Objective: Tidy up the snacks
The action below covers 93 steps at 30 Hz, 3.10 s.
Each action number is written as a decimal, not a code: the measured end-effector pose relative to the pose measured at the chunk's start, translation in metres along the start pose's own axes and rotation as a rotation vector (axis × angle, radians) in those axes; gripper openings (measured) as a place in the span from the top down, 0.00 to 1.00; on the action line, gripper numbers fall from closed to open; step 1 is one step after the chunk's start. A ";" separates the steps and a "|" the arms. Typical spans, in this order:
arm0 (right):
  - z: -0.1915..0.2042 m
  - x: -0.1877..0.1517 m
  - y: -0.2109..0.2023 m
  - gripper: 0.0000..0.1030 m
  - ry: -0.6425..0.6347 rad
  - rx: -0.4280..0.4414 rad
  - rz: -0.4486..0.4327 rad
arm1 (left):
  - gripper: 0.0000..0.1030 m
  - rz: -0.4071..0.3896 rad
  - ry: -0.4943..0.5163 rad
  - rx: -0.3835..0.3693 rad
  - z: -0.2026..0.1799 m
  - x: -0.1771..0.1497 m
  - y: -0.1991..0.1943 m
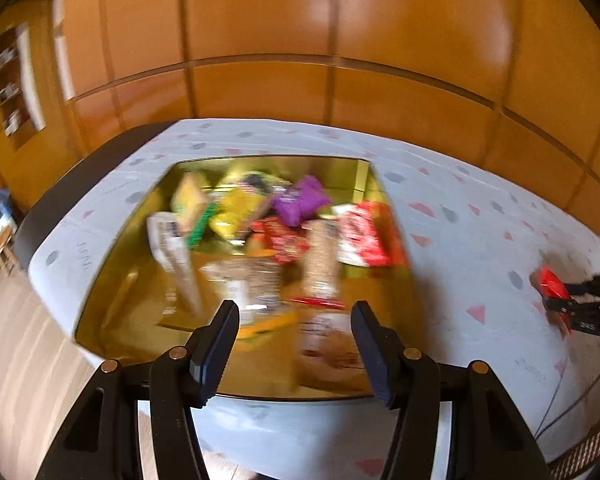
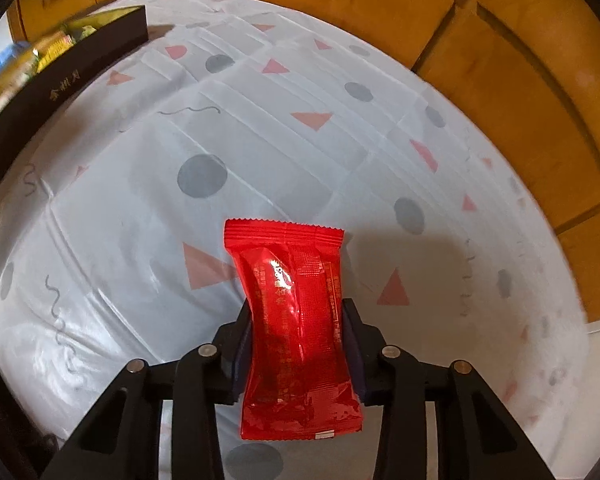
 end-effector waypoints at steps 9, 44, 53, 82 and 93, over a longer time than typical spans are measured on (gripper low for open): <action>0.088 0.057 -0.059 0.61 0.121 0.319 -0.119 | 0.43 0.016 -0.183 0.122 0.080 -0.020 0.000; 0.240 0.087 -0.101 0.26 0.180 0.405 -0.318 | 0.41 -0.082 -0.149 0.161 0.063 -0.018 -0.019; 0.220 0.051 -0.107 0.17 0.256 0.301 -0.375 | 0.36 -0.096 -0.094 0.147 0.037 -0.018 -0.026; 0.227 0.036 -0.117 0.14 0.215 0.260 -0.431 | 0.36 -0.097 -0.099 0.222 0.041 -0.020 -0.030; 0.227 0.036 -0.117 0.13 0.210 0.257 -0.434 | 0.36 -0.091 -0.105 0.210 0.040 -0.020 -0.029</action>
Point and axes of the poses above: each gripper's, at about its wrist camera, not at the fingertips, and y roughly the way its jaws point, z to its left, x to its top, the point moved 4 cm from there along y, roughly the way its jaws point, and after that the axes turned 11 degrees about y, right-handed, at the moved point
